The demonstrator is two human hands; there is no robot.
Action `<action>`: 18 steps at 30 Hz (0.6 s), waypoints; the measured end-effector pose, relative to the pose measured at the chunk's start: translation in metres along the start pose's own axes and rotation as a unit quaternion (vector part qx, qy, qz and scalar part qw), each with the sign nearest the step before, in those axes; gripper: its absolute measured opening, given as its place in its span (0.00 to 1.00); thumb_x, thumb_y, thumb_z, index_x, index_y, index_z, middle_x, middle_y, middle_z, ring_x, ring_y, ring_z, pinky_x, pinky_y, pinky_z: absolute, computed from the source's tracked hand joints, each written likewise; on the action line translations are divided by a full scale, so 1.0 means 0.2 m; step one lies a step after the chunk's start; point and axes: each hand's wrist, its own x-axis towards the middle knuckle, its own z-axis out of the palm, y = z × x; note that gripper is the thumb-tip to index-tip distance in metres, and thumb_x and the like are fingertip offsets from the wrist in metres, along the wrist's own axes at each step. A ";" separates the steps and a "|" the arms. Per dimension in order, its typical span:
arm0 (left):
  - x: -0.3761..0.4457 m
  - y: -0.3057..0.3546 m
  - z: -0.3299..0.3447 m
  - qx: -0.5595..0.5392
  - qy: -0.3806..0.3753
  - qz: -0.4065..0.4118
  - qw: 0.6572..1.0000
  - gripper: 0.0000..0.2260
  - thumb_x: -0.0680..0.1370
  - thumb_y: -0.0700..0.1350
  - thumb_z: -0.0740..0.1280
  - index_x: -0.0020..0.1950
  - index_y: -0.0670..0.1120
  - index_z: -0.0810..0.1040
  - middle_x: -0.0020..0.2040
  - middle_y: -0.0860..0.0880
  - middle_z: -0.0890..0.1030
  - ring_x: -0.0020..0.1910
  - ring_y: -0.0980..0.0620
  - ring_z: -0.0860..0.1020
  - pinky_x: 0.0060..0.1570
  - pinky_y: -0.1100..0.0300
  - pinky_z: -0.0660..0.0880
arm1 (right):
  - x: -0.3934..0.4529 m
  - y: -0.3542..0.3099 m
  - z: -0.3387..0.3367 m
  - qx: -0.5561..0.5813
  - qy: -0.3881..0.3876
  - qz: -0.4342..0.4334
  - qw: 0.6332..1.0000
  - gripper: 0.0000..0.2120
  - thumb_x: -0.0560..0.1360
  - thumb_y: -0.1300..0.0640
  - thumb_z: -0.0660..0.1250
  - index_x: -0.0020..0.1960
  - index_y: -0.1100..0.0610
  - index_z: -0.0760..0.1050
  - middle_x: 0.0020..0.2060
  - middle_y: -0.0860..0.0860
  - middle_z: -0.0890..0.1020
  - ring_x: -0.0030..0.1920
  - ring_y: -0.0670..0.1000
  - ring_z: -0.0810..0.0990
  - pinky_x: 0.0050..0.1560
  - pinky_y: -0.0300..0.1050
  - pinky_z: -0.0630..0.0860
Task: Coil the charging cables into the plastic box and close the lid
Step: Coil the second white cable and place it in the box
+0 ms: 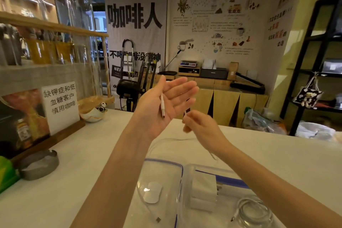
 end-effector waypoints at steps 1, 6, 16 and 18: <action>0.01 -0.01 -0.01 -0.008 0.006 -0.004 1.000 0.21 0.80 0.51 0.49 0.51 0.39 0.76 0.42 0.43 0.85 0.42 0.48 0.84 0.36 0.59 0.81 | -0.02 0.01 0.00 -0.005 -0.015 -0.001 1.000 0.07 0.78 0.54 0.57 0.46 0.53 0.73 0.33 0.48 0.77 0.35 0.46 0.75 0.36 0.35 0.70; 0.04 -0.05 -0.05 -0.008 0.005 -0.035 0.999 0.20 0.80 0.50 0.49 0.59 0.39 0.74 0.50 0.42 0.84 0.50 0.47 0.82 0.47 0.57 0.80 | -0.11 0.00 -0.04 -0.061 -0.112 -0.009 0.992 0.09 0.78 0.52 0.56 0.52 0.49 0.74 0.28 0.44 0.73 0.29 0.42 0.71 0.31 0.33 0.71; 0.08 -0.08 -0.11 0.060 -0.054 -0.040 0.996 0.21 0.74 0.44 0.57 0.68 0.43 0.65 0.55 0.47 0.82 0.58 0.51 0.78 0.57 0.57 0.74 | -0.28 -0.15 -0.14 -0.302 -0.145 -0.069 0.940 0.18 0.79 0.51 0.50 0.69 0.45 0.57 0.30 0.45 0.70 0.31 0.45 0.69 0.31 0.40 0.66; 0.09 -0.10 -0.11 0.046 -0.055 -0.024 0.997 0.22 0.72 0.44 0.59 0.66 0.43 0.67 0.54 0.47 0.82 0.57 0.51 0.79 0.57 0.58 0.75 | -0.31 -0.18 -0.14 -0.333 -0.151 -0.059 0.929 0.18 0.80 0.52 0.50 0.69 0.47 0.54 0.34 0.48 0.71 0.35 0.49 0.72 0.33 0.42 0.68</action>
